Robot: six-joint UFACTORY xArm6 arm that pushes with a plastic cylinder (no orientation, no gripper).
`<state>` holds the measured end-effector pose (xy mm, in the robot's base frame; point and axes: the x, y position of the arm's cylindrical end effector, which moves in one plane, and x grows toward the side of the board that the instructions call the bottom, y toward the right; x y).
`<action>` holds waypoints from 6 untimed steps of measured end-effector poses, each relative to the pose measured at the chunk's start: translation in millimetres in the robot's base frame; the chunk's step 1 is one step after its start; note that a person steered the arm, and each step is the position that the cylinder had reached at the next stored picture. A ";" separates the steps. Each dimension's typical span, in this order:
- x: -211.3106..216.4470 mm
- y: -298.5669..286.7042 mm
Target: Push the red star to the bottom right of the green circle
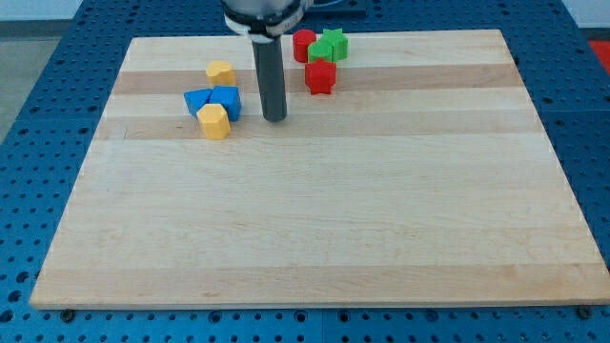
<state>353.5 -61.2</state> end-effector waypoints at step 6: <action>-31.2 95.2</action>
<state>322.3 34.0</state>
